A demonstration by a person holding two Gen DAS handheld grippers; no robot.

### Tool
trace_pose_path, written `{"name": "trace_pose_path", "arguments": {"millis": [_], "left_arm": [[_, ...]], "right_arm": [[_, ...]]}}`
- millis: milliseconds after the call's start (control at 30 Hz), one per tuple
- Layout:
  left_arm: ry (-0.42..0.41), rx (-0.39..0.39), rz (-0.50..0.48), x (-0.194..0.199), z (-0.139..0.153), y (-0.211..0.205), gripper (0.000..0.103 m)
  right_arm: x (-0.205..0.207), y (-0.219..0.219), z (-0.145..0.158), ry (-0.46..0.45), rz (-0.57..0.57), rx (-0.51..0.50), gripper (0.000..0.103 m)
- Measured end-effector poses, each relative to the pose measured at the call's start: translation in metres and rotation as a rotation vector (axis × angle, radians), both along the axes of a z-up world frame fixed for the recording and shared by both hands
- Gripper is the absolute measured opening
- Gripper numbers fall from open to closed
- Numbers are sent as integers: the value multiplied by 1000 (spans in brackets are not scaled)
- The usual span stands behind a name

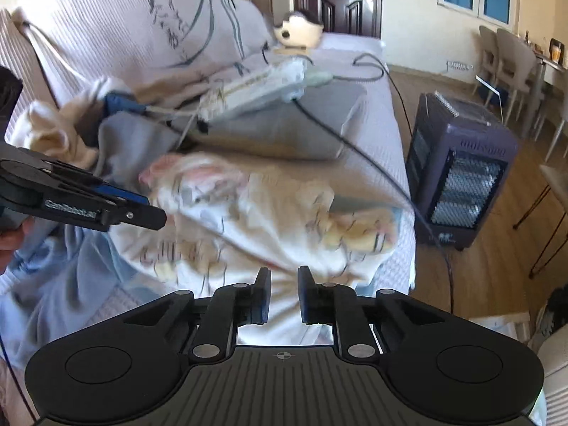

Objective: Fold clothes
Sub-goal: 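Lift the folded pants with both grippers onto the clothes stack by the pillow, then open both grippers and withdraw them from the stacked pants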

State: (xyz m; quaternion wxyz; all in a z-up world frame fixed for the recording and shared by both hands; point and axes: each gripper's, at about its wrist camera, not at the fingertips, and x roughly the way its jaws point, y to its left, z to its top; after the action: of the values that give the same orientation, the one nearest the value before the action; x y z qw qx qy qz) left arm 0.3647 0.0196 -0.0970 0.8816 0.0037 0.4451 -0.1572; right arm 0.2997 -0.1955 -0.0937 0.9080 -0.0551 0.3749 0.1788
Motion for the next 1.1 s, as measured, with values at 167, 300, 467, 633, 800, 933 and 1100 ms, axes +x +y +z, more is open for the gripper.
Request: {"name": "trace_pose_path", "arguments": {"millis": [167, 300, 467, 633, 800, 933, 1100], "left_arm": [[49, -26, 41, 15, -20, 11, 11], [53, -10, 37, 20, -24, 9, 10], [45, -39, 74, 8, -7, 7, 20], [-63, -130, 55, -49, 44, 15, 36], [-109, -155, 31, -126, 77, 34, 49], [-110, -125, 84, -185, 76, 65, 53], [-56, -117, 136, -236, 58, 100, 54]], "right_arm": [[11, -2, -27, 73, -80, 8, 17], [22, -8, -38, 100, -113, 44, 17], [17, -8, -31, 103, -130, 50, 19], [-23, -12, 6, 45, -143, 106, 27], [-64, -6, 34, -6, -175, 140, 34], [-94, 2, 42, 23, -218, 184, 34], [-140, 22, 39, 71, -221, 173, 43]]}}
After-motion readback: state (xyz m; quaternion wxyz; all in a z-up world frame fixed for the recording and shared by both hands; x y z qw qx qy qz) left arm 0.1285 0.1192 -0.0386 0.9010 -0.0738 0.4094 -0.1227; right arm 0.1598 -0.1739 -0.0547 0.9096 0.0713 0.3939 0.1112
